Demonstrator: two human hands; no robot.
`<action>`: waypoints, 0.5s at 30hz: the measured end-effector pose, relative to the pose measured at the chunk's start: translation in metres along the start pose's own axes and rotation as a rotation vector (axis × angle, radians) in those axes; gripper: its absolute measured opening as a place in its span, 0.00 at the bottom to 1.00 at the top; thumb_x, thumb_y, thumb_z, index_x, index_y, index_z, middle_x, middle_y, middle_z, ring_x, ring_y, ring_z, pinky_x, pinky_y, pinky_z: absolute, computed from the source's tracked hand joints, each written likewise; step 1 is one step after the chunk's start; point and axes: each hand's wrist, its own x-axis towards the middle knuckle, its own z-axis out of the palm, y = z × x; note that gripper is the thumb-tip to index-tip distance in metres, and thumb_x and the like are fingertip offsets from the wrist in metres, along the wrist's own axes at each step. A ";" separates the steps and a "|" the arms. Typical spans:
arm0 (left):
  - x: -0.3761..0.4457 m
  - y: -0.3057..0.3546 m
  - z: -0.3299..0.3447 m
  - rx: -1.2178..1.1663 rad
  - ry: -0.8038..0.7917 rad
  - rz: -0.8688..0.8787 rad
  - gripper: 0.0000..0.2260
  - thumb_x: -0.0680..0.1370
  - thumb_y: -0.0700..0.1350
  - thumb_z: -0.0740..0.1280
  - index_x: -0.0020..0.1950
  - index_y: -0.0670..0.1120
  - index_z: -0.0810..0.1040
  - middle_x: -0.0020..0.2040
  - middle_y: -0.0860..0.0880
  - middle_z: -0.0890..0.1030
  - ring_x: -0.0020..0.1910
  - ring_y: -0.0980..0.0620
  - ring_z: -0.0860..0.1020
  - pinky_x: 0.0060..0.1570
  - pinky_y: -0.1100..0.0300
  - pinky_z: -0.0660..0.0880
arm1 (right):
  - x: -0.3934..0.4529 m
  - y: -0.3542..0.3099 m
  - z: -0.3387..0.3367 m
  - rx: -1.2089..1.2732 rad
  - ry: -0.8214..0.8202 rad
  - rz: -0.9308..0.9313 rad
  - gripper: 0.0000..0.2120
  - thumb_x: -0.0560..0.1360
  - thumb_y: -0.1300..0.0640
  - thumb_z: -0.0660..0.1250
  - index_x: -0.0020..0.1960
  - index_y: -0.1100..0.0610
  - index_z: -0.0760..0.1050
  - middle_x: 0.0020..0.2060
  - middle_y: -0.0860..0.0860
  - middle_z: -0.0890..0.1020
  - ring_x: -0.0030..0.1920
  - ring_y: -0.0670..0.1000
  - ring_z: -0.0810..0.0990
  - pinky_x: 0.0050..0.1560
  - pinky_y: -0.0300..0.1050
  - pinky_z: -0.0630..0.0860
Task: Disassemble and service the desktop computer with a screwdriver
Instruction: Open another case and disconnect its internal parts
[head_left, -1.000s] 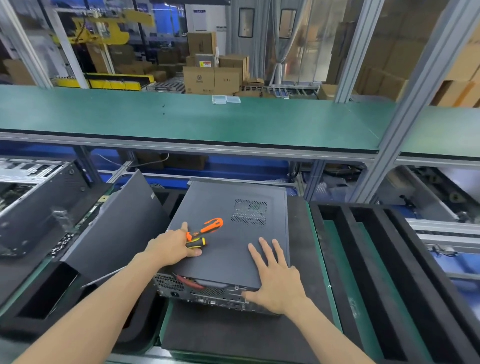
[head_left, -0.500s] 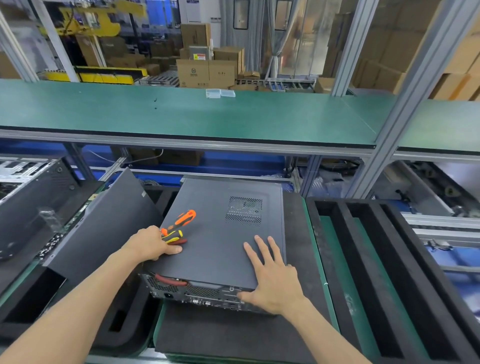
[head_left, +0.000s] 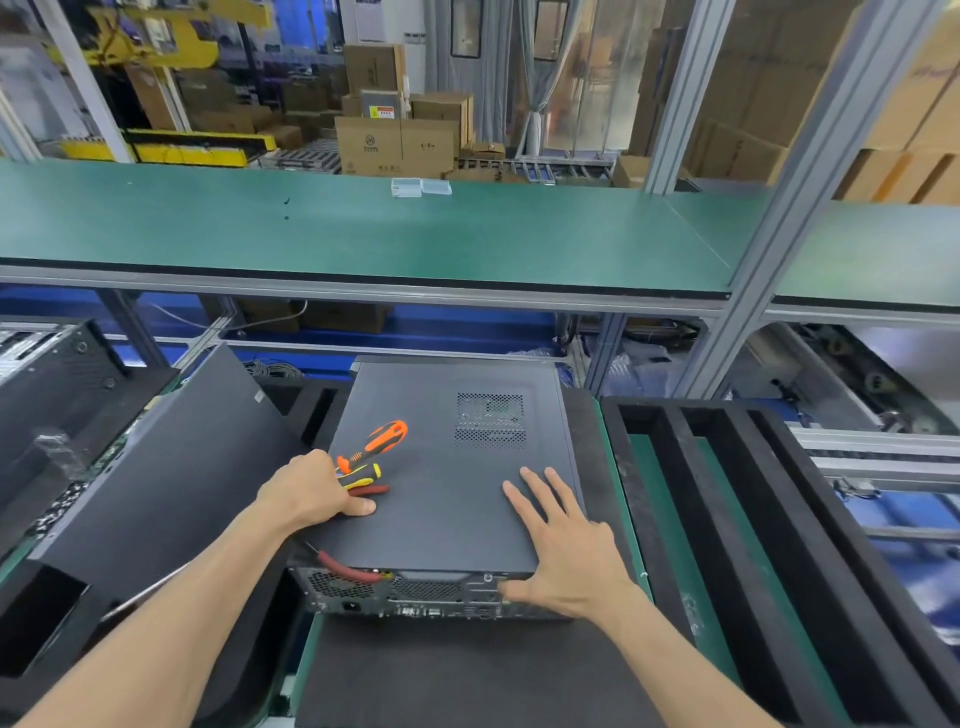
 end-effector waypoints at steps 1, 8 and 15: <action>0.000 0.005 0.002 -0.002 0.004 0.005 0.26 0.59 0.63 0.80 0.37 0.45 0.74 0.31 0.51 0.79 0.32 0.51 0.79 0.33 0.59 0.70 | 0.000 0.005 -0.001 -0.003 0.000 0.003 0.54 0.62 0.23 0.58 0.79 0.38 0.38 0.79 0.38 0.37 0.79 0.46 0.32 0.57 0.61 0.75; 0.007 0.039 0.013 -0.010 0.004 0.038 0.27 0.58 0.64 0.79 0.39 0.45 0.76 0.33 0.50 0.80 0.34 0.51 0.80 0.33 0.59 0.71 | 0.004 0.042 -0.008 -0.017 -0.009 0.013 0.54 0.62 0.21 0.59 0.79 0.37 0.38 0.79 0.37 0.38 0.80 0.46 0.35 0.58 0.61 0.77; 0.018 0.065 0.017 0.011 0.020 0.052 0.26 0.59 0.64 0.80 0.39 0.45 0.76 0.32 0.51 0.80 0.33 0.52 0.79 0.31 0.60 0.68 | 0.013 0.064 -0.016 -0.001 -0.022 0.036 0.54 0.61 0.22 0.60 0.79 0.36 0.39 0.79 0.36 0.39 0.80 0.45 0.36 0.59 0.64 0.74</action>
